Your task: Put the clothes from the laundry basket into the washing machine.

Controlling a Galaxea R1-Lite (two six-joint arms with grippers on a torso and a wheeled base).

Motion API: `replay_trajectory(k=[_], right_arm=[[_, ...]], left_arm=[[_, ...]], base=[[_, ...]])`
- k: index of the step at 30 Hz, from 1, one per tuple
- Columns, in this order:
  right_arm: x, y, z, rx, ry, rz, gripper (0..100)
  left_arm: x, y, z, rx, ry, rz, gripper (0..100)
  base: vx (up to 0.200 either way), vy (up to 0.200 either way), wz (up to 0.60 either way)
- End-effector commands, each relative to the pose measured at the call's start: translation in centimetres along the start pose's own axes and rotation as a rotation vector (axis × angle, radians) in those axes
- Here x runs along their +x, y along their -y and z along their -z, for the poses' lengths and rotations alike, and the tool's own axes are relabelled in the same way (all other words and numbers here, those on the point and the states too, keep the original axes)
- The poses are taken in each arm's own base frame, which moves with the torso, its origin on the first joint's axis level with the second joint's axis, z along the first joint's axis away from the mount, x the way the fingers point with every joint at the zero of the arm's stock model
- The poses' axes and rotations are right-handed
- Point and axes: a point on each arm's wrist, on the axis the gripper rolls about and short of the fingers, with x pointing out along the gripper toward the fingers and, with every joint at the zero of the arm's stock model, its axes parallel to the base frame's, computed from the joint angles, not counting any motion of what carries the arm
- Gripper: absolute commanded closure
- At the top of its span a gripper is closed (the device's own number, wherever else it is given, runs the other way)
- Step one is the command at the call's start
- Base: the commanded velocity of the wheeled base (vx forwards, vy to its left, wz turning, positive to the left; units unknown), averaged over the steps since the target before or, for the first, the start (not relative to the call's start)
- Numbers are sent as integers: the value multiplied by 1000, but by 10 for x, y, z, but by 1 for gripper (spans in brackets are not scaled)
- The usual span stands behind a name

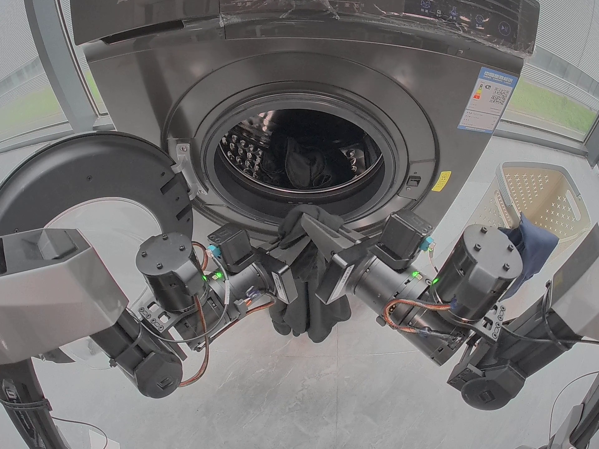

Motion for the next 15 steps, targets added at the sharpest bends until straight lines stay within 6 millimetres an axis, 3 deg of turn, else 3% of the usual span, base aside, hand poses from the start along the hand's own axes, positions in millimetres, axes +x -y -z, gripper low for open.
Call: replay_trajectory(k=[1, 7, 11, 15], right_arm=[[-1, 0, 2, -1, -10, 0, 0], [-16, 5, 7, 14, -60, 8, 0], [-53, 15, 13, -2, -160, 23, 0], [-71, 30, 16, -12, -213, 49, 0]], left_arm=[[-4, 1, -6, 2, 12, 2, 100], [-11, -4, -21, 8, 45, -7, 100], [-22, -15, -39, 23, 82, -2, 100], [-39, -12, -48, 28, 78, 48, 100]], base=[[0, 0, 0], [0, 0, 0], [0, 0, 0], [0, 0, 0]])
